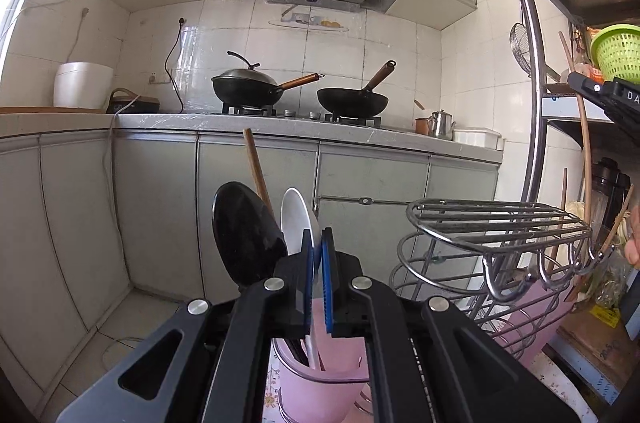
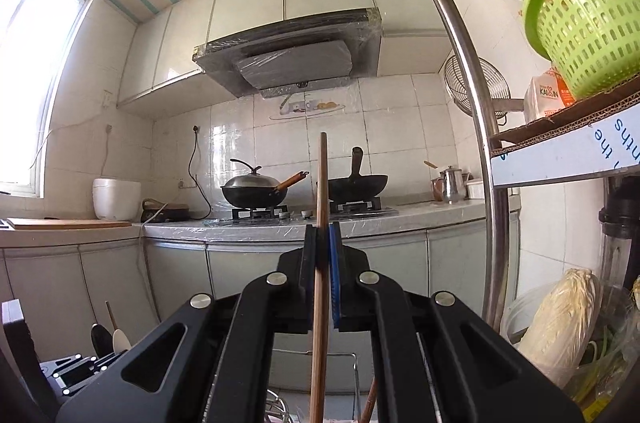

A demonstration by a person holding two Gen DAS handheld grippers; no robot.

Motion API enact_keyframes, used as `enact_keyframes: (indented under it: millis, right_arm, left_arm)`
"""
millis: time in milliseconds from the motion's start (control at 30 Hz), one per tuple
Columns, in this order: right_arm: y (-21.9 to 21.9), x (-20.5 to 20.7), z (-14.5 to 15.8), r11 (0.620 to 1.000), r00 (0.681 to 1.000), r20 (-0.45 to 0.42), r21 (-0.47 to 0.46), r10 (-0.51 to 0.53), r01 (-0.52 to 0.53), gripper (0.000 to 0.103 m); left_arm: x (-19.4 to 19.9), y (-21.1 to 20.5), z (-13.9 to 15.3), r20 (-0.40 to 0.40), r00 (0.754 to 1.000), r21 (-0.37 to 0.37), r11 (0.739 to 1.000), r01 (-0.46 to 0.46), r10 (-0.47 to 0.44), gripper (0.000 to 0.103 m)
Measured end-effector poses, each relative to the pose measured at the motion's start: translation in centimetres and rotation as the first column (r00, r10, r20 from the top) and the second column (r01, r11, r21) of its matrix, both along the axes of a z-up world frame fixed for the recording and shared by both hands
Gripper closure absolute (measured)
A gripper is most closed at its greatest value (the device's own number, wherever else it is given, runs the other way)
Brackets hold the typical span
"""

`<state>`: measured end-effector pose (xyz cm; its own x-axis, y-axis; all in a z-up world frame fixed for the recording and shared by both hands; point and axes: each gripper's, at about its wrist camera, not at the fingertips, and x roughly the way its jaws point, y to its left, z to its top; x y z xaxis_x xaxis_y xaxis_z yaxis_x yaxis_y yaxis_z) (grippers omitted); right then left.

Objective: Organize utensils
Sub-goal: 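Lower the white spoon into the pink cup with the left tool while the right tool drops its chopstick in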

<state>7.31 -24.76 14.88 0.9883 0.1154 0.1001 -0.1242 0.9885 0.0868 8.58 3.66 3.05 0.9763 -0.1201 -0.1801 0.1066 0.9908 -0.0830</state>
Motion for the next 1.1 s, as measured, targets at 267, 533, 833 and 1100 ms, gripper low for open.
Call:
enact_keyframes:
  millis: [267,533,833,1100]
  right_arm:
    - [0.0,0.0,-1.6,1.0,0.999,-0.034,-0.013,0.008,-0.008,0.096]
    - [-0.1,-0.8,-3.1,1.0,0.993,-0.115,0.008,0.021,-0.02,0.096]
    - [1.1,-2.1,-5.3,0.999,0.964,-0.265,-0.019,0.035,-0.042,0.096]
    - [1.4,-0.6,-4.8,0.997,0.927,-0.371,-0.038,0.045,-0.063,0.096]
  left_arm:
    - [-0.1,0.3,-0.5,-0.022,0.999,-0.016,1.0,0.024,-0.024,0.099]
    - [-0.9,0.7,-0.7,-0.058,0.997,-0.043,0.998,0.05,-0.053,0.099]
    - [-1.7,1.8,-0.4,-0.163,0.977,-0.147,0.983,0.112,-0.135,0.098]
    - [-2.8,2.0,0.4,-0.197,0.97,-0.152,0.982,0.115,-0.144,0.077]
